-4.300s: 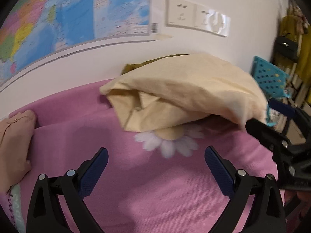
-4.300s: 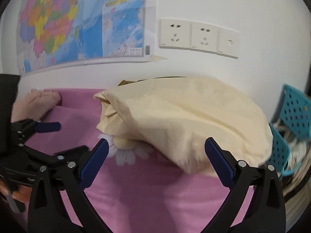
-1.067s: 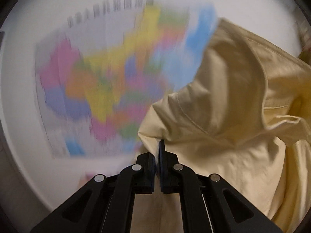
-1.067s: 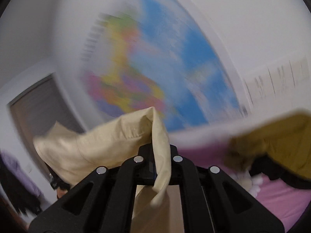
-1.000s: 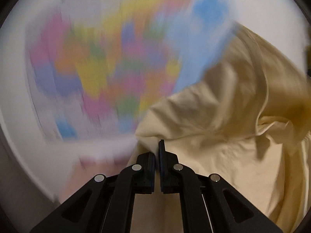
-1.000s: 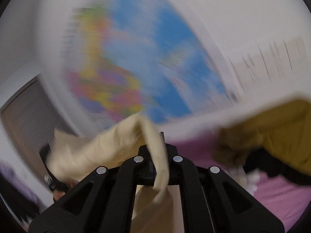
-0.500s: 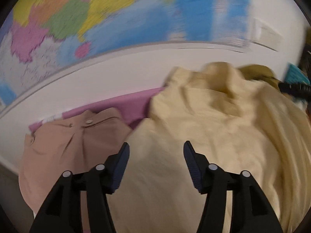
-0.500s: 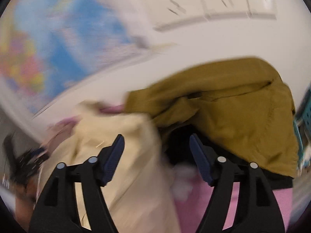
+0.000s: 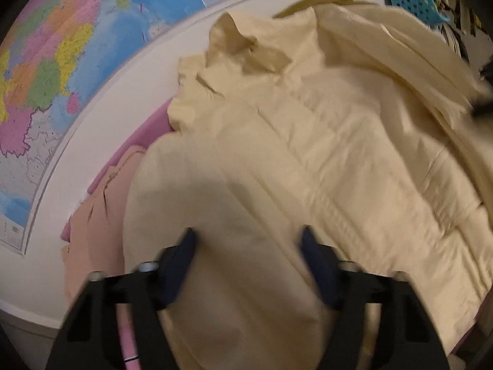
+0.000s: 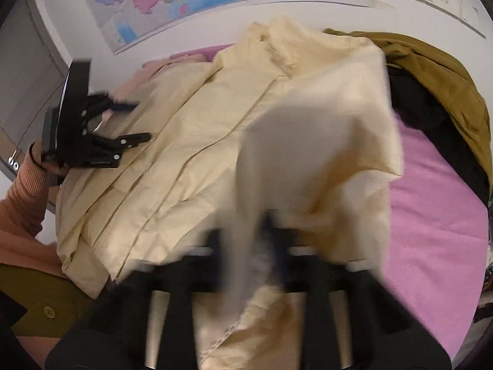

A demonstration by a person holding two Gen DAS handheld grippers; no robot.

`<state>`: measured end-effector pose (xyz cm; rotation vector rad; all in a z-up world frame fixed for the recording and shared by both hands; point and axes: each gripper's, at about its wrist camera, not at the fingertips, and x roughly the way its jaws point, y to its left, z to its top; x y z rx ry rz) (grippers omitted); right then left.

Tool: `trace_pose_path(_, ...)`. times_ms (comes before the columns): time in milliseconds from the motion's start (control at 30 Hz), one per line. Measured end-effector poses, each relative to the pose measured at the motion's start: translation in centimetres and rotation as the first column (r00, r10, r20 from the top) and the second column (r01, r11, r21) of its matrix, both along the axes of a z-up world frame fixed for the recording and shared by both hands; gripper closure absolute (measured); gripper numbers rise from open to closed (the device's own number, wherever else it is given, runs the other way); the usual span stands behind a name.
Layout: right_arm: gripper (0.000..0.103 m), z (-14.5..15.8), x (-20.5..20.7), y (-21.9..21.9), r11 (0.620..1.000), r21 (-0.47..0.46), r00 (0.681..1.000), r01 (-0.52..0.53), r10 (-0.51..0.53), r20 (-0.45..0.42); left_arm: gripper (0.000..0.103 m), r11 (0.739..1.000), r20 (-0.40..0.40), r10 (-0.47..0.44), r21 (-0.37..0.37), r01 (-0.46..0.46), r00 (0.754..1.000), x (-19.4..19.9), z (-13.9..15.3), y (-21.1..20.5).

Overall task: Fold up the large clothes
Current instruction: 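Lay the shirt flat on the bed and open both grippers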

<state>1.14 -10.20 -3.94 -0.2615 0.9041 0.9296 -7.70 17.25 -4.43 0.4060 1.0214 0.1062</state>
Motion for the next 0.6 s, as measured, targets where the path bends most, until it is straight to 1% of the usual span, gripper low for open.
trace_pose_path(33,0.1,1.1,0.3,-1.0,0.999,0.028,1.0,0.016,-0.016,0.014,0.085,1.0,0.0,0.02,-0.016,-0.02,1.0,-0.1,0.3,0.6)
trace_pose_path(67,0.1,2.6,0.7,-2.5,0.997,0.06,0.999,0.038,-0.04,0.032,0.091,0.998,0.008,0.039,-0.051,-0.039,0.999,-0.2,0.9,1.3)
trace_pose_path(100,0.1,4.3,0.7,-4.0,0.995,0.076,0.996,0.06,-0.065,0.068,0.096,0.993,0.029,0.067,-0.096,-0.064,0.997,-0.4,1.9,2.3)
trace_pose_path(133,0.1,7.1,1.4,-5.8,0.99,0.097,0.983,0.107,-0.12,0.139,0.098,0.986,0.072,0.107,-0.139,-0.096,0.992,-0.7,3.6,3.8)
trace_pose_path(167,0.1,8.8,1.9,-7.0,0.985,0.106,0.972,0.138,-0.155,0.179,0.098,0.981,0.108,0.132,-0.157,-0.114,0.985,-0.9,5.0,5.0)
trace_pose_path(200,0.1,10.6,2.9,-8.2,0.98,0.104,0.956,0.168,-0.188,0.227,0.098,0.973,0.156,0.173,-0.18,-0.144,0.973,-1.3,6.8,6.6)
trace_pose_path(233,0.101,12.1,4.0,-9.6,0.973,0.106,0.939,0.203,-0.224,0.26,0.098,0.964,0.19,0.209,-0.202,-0.171,0.959,-1.6,8.1,7.9)
trace_pose_path(267,0.101,13.4,5.5,-11.4,0.958,0.122,0.919,0.26,-0.284,0.273,0.098,0.949,0.236,0.264,-0.237,-0.208,0.935,-2.3,9.9,10.1)
trace_pose_path(300,0.1,13.8,6.6,-12.5,0.954,0.103,0.91,0.282,-0.3,0.287,0.099,0.939,0.254,0.3,-0.247,-0.238,0.919,-2.5,10.7,11.6)
trace_pose_path(333,0.1,13.5,7.8,-13.2,0.956,0.071,0.912,0.283,-0.291,0.29,0.099,0.93,0.266,0.337,-0.241,-0.276,0.903,-2.4,11.1,12.9)
trace_pose_path(367,0.1,12.5,9.5,-13.9,0.954,0.071,0.923,0.291,-0.3,0.239,0.099,0.916,0.274,0.384,-0.232,-0.327,0.882,-2.6,11.1,14.7)
trace_pose_path(400,0.098,11.3,10.7,-14.1,0.95,0.064,0.927,0.305,-0.312,0.207,0.098,0.907,0.276,0.414,-0.208,-0.366,0.868,-2.6,10.7,16.1)
trace_pose_path(433,0.096,9.3,12.0,-14.1,0.943,0.017,0.923,0.333,-0.329,0.2,0.095,0.897,0.271,0.439,-0.184,-0.401,0.857,-2.6,10.1,17.0)
trace_pose_path(467,0.093,7.5,13.0,-14.3,0.931,-0.014,0.918,0.364,-0.356,0.176,0.092,0.878,0.251,0.479,-0.139,-0.458,0.841,-2.4,8.7,18.4)
trace_pose_path(500,0.089,5.9,13.2,-14.0,0.924,-0.032,0.916,0.381,-0.373,0.149,0.081,0.86,0.221,0.509,-0.079,-0.505,0.832,-2.0,6.9,19.6)
trace_pose_path(533,0.085,3.5,14.2,-14.1,0.908,-0.07,0.907,0.414,-0.404,0.12,0.067,0.834,0.205,0.543,-0.026,-0.551,0.814,-1.7,5.3,20.7)
trace_pose_path(567,0.081,2.0,14.9,-13.7,0.892,-0.085,0.895,0.443,-0.434,0.107,0.061,0.815,0.189,0.566,0.019,-0.579,0.803,-1.5,3.9,21.4)
trace_pose_path(600,0.069,1.1,15.2,-14.2,0.881,-0.093,0.885,0.464,-0.456,0.088,0.053,0.803,0.168,0.58,0.048,-0.595,0.797,-1.4,2.7,22.1)
